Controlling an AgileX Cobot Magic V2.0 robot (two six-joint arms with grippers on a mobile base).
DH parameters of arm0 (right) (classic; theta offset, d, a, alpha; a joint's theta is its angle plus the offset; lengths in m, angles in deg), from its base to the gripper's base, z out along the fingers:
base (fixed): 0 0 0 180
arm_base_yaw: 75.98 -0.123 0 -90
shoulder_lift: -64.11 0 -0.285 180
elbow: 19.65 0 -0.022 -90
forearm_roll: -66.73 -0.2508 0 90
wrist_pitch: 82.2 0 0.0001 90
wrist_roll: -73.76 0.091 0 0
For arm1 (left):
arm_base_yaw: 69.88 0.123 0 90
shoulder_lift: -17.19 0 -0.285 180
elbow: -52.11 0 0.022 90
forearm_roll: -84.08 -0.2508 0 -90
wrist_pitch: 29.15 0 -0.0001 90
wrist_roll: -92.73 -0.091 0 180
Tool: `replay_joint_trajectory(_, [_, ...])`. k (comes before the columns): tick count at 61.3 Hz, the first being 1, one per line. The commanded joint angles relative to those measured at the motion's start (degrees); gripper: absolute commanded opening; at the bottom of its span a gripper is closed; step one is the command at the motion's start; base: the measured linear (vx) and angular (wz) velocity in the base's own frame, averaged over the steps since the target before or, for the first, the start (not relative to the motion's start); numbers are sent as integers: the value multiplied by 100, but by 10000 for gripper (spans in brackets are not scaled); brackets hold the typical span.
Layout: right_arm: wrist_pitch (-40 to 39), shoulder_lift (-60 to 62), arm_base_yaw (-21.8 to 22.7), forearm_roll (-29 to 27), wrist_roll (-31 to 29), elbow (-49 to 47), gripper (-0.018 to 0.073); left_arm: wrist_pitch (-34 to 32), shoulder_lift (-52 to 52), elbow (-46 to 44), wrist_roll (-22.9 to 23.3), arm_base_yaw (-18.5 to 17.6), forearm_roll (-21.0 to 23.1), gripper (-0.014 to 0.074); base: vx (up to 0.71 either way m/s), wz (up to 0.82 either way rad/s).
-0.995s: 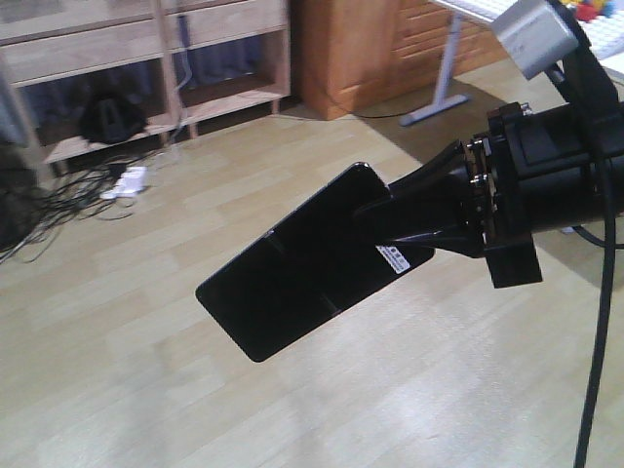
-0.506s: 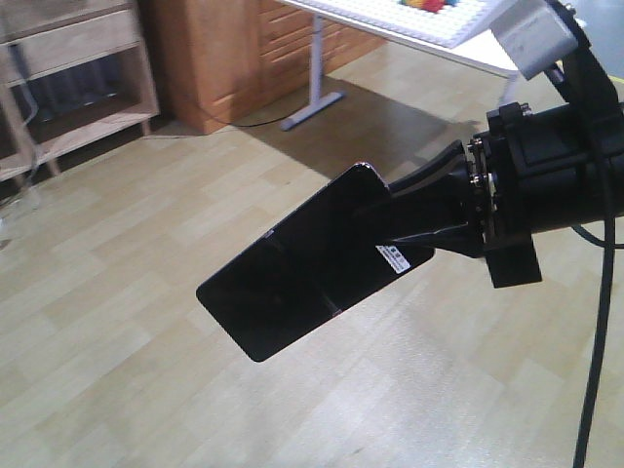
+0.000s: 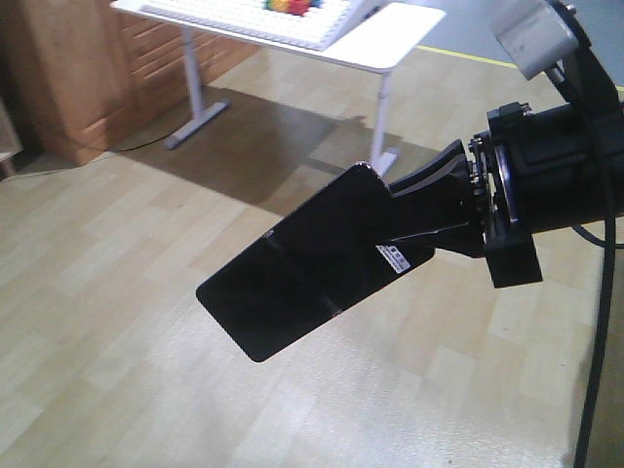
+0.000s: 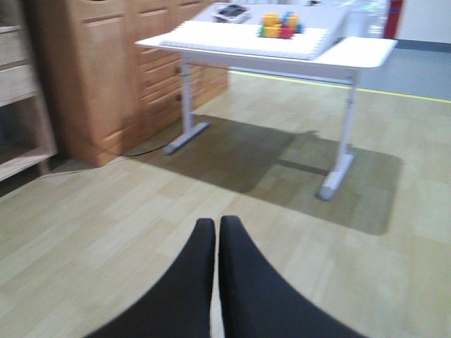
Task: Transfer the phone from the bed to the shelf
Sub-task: 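Keep holding the phone while the base turns toward the white desk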
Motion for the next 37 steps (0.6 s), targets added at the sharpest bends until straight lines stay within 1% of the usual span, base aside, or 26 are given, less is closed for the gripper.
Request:
replay_joint_trajectory(1, [295,158,5,-493,-4,-160,-1,-389,38,16,22,-28,53,1,18,-53])
replay_joint_trajectory(37, [295,158,5,-493,-4,-160,-1,-389,38,16,22,-28,53,1,17,-56])
